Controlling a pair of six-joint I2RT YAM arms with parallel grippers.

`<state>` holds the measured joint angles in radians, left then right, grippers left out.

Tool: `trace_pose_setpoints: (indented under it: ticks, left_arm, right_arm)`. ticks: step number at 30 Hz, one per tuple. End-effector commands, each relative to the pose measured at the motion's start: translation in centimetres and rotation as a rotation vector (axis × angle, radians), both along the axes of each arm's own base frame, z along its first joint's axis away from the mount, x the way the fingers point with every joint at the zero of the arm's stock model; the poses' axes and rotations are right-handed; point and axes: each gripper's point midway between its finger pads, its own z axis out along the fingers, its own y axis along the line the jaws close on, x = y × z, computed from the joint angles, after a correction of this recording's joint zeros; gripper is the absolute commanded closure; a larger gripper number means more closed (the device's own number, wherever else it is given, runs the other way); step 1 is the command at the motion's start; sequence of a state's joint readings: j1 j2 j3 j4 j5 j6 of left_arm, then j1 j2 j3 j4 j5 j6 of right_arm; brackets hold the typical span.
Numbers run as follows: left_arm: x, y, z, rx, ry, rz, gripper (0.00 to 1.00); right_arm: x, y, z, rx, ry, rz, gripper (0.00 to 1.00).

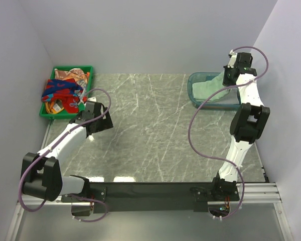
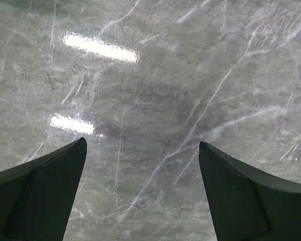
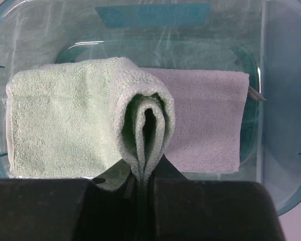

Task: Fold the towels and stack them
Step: Neatly place the folded towel into the bin

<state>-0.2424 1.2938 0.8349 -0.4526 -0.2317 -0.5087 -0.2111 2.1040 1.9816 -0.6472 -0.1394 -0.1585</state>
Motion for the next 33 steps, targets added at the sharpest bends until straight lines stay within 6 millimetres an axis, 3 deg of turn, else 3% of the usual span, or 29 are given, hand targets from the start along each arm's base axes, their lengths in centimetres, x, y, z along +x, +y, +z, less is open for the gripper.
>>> trace_pose_setpoints:
  ticks: [1,13,19,22,23,25,26,28,29,30,31,33]
  left_arm:
    - [1.4,-0.4,1.4,-0.014,-0.049,-0.017,0.01]
    - [1.4,-0.6,1.1,-0.015,-0.037,-0.024,0.01]
    - [1.4,-0.6,1.0,-0.016,-0.033,-0.026,0.01]
    - [1.4,-0.6,1.1,-0.017,-0.038,-0.027,0.01]
    - [1.4,-0.6,1.1,-0.018,-0.036,-0.028,0.01]
    - [1.4,-0.6,1.2,-0.018,-0.039,-0.028,0.00]
    - [1.4,-0.7,1.3,-0.020,-0.042,-0.029,0.01]
    - [1.4,-0.7,1.4,-0.022,-0.046,-0.030,0.01]
    - [1.4,-0.7,1.5,-0.023,-0.049,-0.030,0.01]
    - [1.4,-0.6,1.6,-0.024,-0.052,-0.029,0.01]
    - [1.4,-0.6,1.9,-0.025,-0.059,-0.029,0.00]
    - [1.3,-0.7,2.0,-0.028,-0.063,-0.032,0.01]
  right_arm:
    - [0.4,-1.0,3.8,-0.034,-0.102,-0.017,1.00]
    - [0.8,-2.1,-0.7,-0.052,-0.044,-0.071,0.95]
    - [1.1,-3.3,-1.4,-0.080,-0.054,-0.145,0.55]
    - [0.8,-5.1,-0.4,-0.129,-0.078,-0.260,0.43]
    - [0.7,-6.2,1.0,-0.165,-0.114,-0.323,0.43]
    - [0.2,-7.1,2.0,-0.175,-0.150,-0.410,0.41]
    - [0.1,-7.3,4.1,-0.182,-0.207,-0.429,0.41]
    - [-0.5,-7.5,4.8,-0.158,-0.251,-0.498,0.36]
    - [-0.7,-7.7,7.0,-0.156,-0.319,-0.527,0.36]
    - [-1.3,-7.7,6.2,-0.145,-0.319,-0.560,0.33]
    - [-2.0,-8.3,7.2,-0.156,-0.349,-0.601,0.33]
    - [-2.1,-7.7,6.9,-0.135,-0.354,-0.577,0.33]
